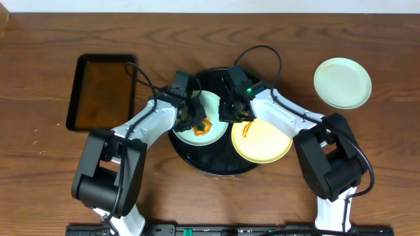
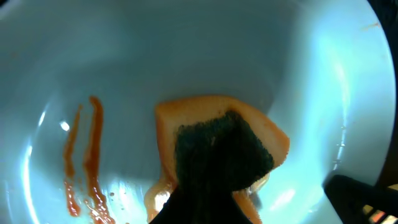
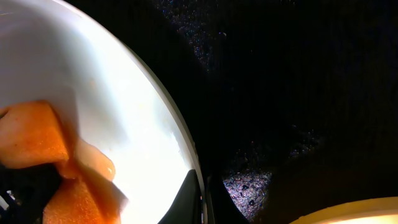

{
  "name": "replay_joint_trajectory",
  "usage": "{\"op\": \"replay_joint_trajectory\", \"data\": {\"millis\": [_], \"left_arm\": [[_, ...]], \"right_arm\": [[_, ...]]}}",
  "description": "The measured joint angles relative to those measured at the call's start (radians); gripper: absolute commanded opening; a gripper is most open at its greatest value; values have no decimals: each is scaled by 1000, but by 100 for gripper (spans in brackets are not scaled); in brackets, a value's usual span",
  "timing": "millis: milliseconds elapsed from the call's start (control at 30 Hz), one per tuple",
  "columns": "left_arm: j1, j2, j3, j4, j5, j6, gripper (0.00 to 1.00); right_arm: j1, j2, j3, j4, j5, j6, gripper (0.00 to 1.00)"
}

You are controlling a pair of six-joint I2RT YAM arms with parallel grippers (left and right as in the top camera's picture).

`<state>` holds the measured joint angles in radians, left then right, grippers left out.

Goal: Clean dirty plates on tray and stack at the side
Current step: 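Hold the plate with the right gripper and scrub it with the left sponge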

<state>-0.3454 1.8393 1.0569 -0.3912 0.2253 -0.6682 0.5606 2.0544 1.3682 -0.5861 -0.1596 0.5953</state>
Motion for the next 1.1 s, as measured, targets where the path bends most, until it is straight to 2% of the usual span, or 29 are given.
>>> {"op": "replay_joint_trajectory", "data": {"millis": [333,433,700,767,867,1100], "left_arm": [[23,0,32,-95,-214,199,7],[37,-4,39,-137,-290,225,7],[36,-94,39,-151,-377,251,8],[41,-133,39,-138,-356,253,7],[41,-155,39,-74,-246,253,7],[-3,-106,36,60,-98,200,7]], "right_arm": [[0,0,1,-4,1,0,1],[0,0,2,-6,2,0,1],[4,0,4,-9,4,3,1],[4,0,4,-9,4,3,1],[4,0,4,-9,4,3,1],[4,0,4,-9,4,3,1]]}}
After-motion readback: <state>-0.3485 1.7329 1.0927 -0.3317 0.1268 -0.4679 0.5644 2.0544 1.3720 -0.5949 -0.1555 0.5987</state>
